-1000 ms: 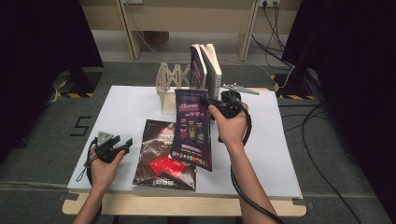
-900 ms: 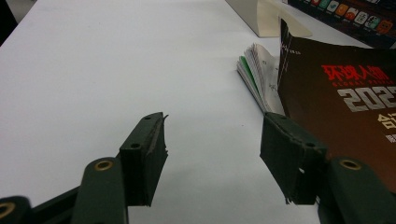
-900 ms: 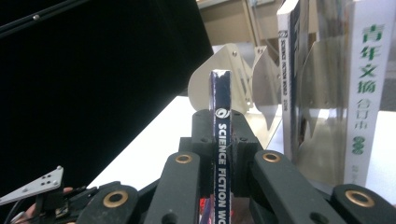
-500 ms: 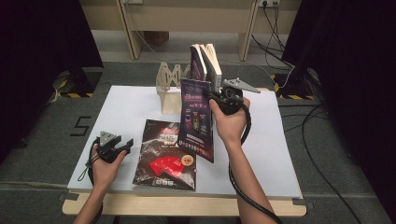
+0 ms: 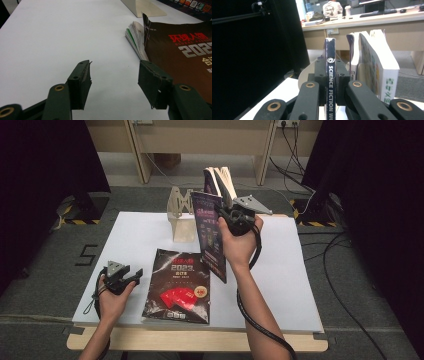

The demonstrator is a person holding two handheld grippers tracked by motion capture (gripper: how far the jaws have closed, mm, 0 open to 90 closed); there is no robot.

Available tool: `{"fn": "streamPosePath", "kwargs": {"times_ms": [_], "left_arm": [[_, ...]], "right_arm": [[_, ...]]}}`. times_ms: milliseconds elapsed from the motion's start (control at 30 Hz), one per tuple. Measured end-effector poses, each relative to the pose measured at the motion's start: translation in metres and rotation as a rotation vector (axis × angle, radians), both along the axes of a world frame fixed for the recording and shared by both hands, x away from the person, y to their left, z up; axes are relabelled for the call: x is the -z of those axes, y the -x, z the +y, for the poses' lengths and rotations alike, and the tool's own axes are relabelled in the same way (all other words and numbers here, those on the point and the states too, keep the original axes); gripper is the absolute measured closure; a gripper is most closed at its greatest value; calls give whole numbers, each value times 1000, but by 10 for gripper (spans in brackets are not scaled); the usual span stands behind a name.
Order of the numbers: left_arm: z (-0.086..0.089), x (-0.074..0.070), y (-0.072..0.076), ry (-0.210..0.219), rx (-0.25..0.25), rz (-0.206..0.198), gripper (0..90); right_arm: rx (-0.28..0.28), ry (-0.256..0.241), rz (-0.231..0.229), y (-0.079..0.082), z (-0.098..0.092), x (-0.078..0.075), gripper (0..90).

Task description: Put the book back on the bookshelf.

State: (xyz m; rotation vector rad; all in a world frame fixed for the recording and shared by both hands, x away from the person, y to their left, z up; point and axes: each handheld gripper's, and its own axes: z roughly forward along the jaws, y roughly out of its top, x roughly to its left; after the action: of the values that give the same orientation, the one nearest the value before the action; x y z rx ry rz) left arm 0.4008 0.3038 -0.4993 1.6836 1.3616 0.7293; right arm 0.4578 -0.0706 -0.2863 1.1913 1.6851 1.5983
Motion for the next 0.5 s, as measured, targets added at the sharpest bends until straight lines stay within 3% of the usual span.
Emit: {"fn": "streamPosePath", "kwargs": {"times_ms": [500], "left_arm": [[-1,0,1,-8,6,-15,432]], "right_arm": [[62,-30,-71,-15,12,-14,845]]}}
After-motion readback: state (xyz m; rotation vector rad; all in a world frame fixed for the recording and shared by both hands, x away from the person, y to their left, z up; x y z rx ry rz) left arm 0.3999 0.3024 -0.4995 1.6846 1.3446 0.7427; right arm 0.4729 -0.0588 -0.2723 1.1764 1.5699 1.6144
